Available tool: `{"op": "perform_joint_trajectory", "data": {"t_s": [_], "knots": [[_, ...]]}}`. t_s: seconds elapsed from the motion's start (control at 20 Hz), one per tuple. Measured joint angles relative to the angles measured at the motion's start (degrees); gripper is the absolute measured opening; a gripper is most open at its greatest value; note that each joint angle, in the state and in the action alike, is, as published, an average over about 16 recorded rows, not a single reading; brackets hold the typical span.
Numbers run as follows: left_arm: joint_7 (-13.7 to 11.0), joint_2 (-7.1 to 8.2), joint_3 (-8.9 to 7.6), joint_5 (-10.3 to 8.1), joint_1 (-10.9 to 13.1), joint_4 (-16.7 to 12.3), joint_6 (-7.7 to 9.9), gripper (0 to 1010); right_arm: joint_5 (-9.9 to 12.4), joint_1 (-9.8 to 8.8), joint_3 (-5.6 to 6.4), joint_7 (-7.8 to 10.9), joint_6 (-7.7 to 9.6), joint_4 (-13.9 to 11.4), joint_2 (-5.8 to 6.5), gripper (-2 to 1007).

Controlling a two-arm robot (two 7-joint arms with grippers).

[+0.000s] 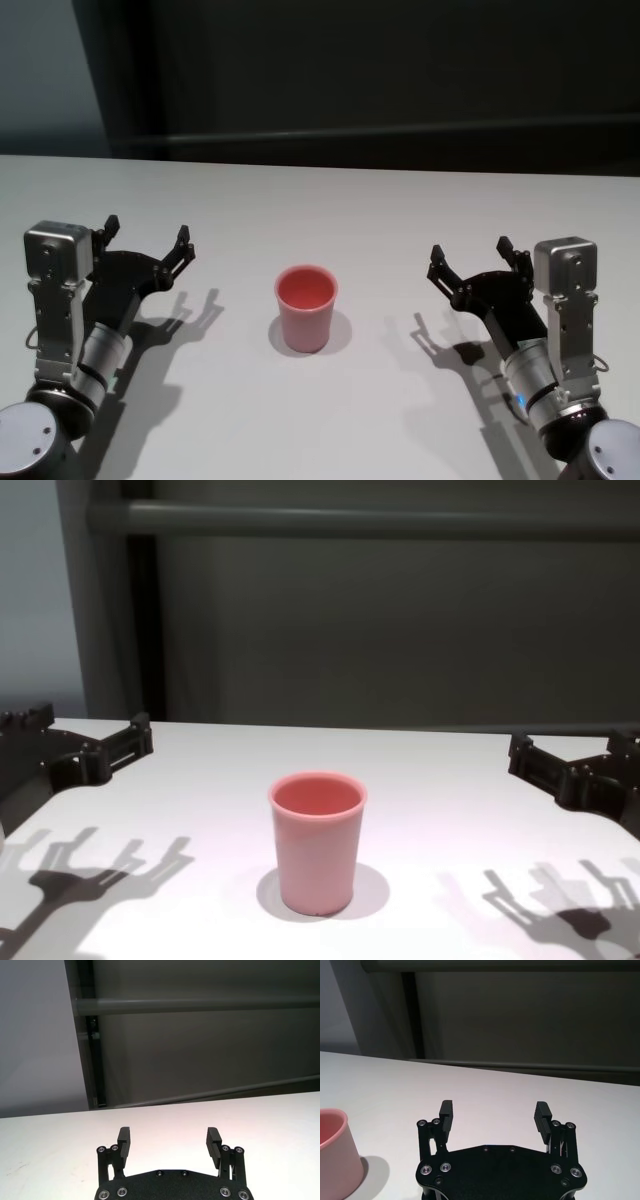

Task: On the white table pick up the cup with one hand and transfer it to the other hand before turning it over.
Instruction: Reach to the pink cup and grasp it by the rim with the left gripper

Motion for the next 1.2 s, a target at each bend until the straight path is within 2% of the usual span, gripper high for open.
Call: {"op": "perform_joint_trajectory", "data": {"t_s": [0.35,0.7,0.95,1.2], "knots": [[-0.18,0.04,-0.02,0.01,0.01,-0.01,-0.01,1003,0.0,0.0,0.0,0.0,0.0,0.0,0.0,1000],[-2.19,1.13,-0.57,0.45,-0.01,-0.56,-0.22,1003,0.0,0.0,0.0,0.0,0.0,0.0,0.0,1000],[-4.96,2.93,-1.17,1.33,-0.27,-1.65,-0.37,1003,0.0,0.0,0.0,0.0,0.0,0.0,0.0,1000],[-8.91,6.1,-1.43,3.17,-1.03,-3.37,-0.44,1003,0.0,0.0,0.0,0.0,0.0,0.0,0.0,1000]]}}
